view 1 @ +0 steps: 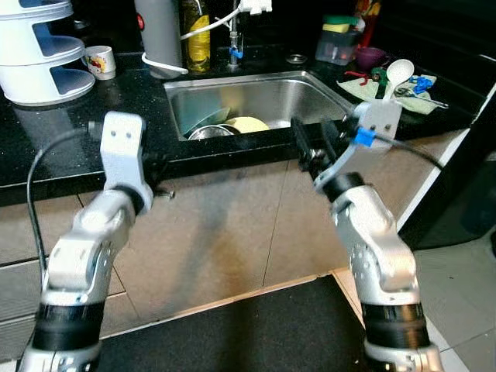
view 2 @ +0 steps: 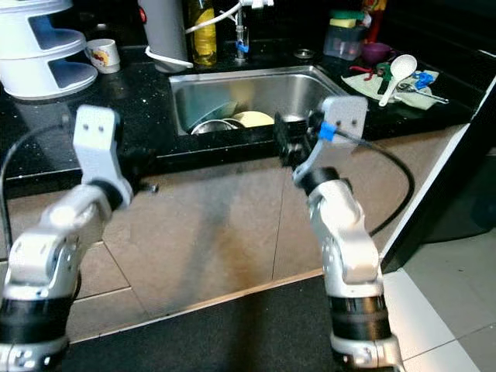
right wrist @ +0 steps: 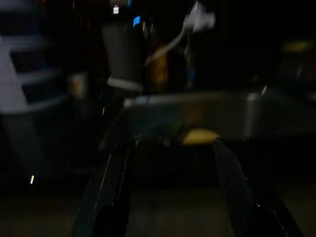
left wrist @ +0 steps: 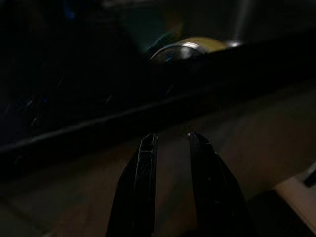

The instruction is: Kitchen organization

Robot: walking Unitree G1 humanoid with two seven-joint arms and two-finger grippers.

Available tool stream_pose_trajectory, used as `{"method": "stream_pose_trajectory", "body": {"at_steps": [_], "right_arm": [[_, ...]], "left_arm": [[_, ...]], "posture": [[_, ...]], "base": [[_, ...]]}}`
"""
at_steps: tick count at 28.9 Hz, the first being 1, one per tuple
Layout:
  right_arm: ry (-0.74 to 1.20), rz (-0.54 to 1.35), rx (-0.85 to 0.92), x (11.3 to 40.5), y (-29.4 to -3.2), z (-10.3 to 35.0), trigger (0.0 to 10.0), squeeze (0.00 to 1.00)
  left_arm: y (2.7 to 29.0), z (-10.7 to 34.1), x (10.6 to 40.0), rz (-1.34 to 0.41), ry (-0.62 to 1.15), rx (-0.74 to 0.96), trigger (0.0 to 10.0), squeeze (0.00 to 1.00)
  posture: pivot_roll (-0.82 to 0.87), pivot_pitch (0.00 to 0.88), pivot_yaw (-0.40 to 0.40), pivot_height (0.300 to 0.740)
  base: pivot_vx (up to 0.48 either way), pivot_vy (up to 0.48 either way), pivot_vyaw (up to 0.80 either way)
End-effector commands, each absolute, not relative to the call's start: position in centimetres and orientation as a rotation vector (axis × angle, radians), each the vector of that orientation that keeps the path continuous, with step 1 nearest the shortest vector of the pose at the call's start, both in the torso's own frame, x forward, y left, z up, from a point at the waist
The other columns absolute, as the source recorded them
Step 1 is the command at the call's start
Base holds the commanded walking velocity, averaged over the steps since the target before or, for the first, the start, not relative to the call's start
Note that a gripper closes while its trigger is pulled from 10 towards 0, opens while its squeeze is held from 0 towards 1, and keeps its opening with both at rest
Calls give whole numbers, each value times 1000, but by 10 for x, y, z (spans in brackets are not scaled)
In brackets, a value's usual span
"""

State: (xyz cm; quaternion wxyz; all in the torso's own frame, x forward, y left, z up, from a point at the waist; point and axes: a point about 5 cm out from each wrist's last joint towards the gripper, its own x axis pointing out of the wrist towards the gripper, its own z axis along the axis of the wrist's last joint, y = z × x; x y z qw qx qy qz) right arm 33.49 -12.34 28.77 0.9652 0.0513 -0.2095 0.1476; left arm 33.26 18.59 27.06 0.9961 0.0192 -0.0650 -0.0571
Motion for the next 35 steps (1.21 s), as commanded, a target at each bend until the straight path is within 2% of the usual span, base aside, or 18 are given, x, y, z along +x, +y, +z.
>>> {"method": "stream_pose_trajectory", "body": {"at_steps": [1, 11, 13, 18, 21, 22, 23, 24, 26, 27, 28, 29, 32, 35], "right_arm": [[-402, 333, 101, 330, -118, 281, 10000, 0], [-286, 352, 113, 325, -119, 248, 10000, 0], [-229, 358, 133, 319, -122, 228, 10000, 0], [-191, 360, 143, 312, -126, 208, 10000, 0], [-127, 352, 146, 297, -130, 175, 10000, 0], [-127, 352, 146, 297, -130, 175, 10000, 0], [-75, 345, 139, 292, -130, 159, 10000, 0], [-75, 345, 139, 292, -130, 159, 10000, 0], [89, 338, 103, 284, -130, 122, 10000, 0], [89, 338, 103, 284, -130, 122, 10000, 0], [211, 340, 51, 280, -129, 92, 10000, 0], [211, 340, 51, 280, -129, 92, 10000, 0], [416, 322, -13, 267, -132, 31, 10000, 0], [543, 243, -25, 254, -141, -6, 10000, 0]], "left_arm": [[196, 260, 329, -61, -91, 79, 10000, 0], [194, 239, 320, -76, -21, 116, 10000, 0], [182, 232, 312, -168, -28, 114, 10000, 0], [168, 221, 301, -285, -9, 93, 10000, 0], [161, 181, 286, -353, 141, 129, 10000, 0], [161, 181, 286, -353, 141, 129, 10000, 0], [160, 160, 279, -355, 244, 126, 10000, 0], [160, 160, 279, -355, 244, 126, 10000, 0], [161, 126, 270, -322, 371, 116, 10000, 0], [161, 126, 270, -322, 371, 116, 10000, 0], [164, 104, 268, -272, 414, 104, 10000, 0], [164, 104, 268, -272, 414, 104, 10000, 0], [170, 51, 263, -147, 550, 7, 10000, 0], [175, 19, 255, -103, 603, 19, 10000, 0]], "posture": [[36, 244, -20, 740], [37, 240, -16, 740], [45, 240, -12, 740], [46, 239, -7, 740], [45, 238, -6, 740], [45, 238, -6, 740], [46, 238, -1, 740], [46, 238, -1, 740], [42, 243, 1, 740], [42, 243, 1, 740], [39, 246, 1, 740], [39, 246, 1, 740], [37, 256, -5, 740], [35, 252, -6, 740]], "base": [[0, 0, 0], [0, 0, 0], [0, 0, 0], [0, 0, 0], [0, 0, 0], [0, 0, 0], [0, 0, 0], [0, 0, 0], [0, 0, 0], [0, 0, 0], [0, 0, 0], [0, 0, 0], [0, 0, 0], [0, 0, 0]]}}
